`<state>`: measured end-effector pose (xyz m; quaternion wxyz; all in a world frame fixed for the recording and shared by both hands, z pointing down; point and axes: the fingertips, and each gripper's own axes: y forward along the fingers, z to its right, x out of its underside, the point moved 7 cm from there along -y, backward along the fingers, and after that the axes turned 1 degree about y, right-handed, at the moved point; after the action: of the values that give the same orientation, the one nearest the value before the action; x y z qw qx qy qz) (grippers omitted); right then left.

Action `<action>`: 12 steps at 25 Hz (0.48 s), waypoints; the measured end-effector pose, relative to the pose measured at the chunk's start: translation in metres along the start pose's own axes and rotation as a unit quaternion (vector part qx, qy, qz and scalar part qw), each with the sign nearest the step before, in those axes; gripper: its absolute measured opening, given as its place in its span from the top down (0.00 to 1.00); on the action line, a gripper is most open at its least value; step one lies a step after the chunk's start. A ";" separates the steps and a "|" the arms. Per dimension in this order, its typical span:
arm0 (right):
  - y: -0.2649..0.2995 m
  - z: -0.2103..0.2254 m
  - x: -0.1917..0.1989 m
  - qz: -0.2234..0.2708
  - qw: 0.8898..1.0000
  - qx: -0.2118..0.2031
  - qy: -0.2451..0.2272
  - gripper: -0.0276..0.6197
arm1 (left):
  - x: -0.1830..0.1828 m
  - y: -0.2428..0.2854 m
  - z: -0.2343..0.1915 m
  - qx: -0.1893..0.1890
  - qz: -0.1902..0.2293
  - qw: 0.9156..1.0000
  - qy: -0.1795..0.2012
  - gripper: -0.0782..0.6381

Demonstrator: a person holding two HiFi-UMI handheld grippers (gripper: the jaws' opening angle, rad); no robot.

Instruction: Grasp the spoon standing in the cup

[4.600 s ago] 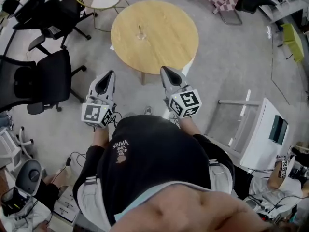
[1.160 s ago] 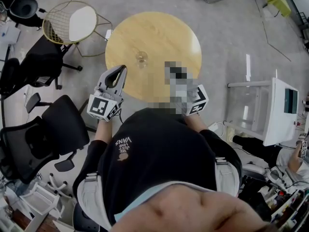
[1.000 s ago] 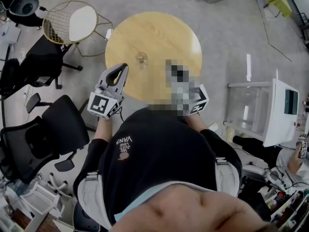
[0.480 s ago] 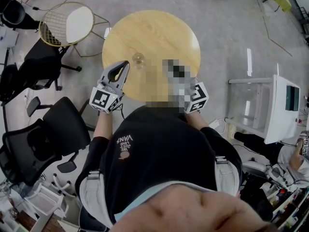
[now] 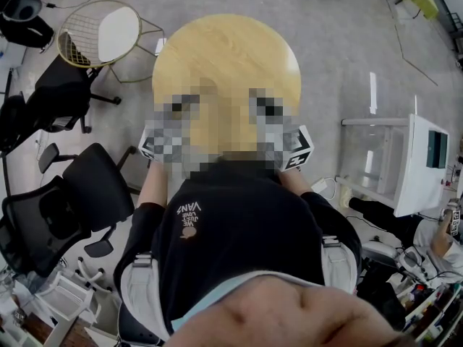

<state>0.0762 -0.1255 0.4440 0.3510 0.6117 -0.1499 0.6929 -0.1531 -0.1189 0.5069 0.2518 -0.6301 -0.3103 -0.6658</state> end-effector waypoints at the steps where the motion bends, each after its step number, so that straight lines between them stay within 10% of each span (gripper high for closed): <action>1: 0.000 0.000 0.000 -0.001 1.000 0.001 0.000 0.96 | 0.002 0.002 0.000 0.004 -0.004 1.000 -0.001 0.88; 12: -0.002 0.002 0.008 -0.008 1.000 0.008 0.007 0.96 | 0.029 0.011 0.001 0.019 -0.034 0.999 -0.019 0.82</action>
<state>0.0789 -0.1236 0.4517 0.3531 0.6109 -0.1370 0.6952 -0.1468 -0.1240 0.5367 0.2353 -0.6270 -0.3486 -0.6557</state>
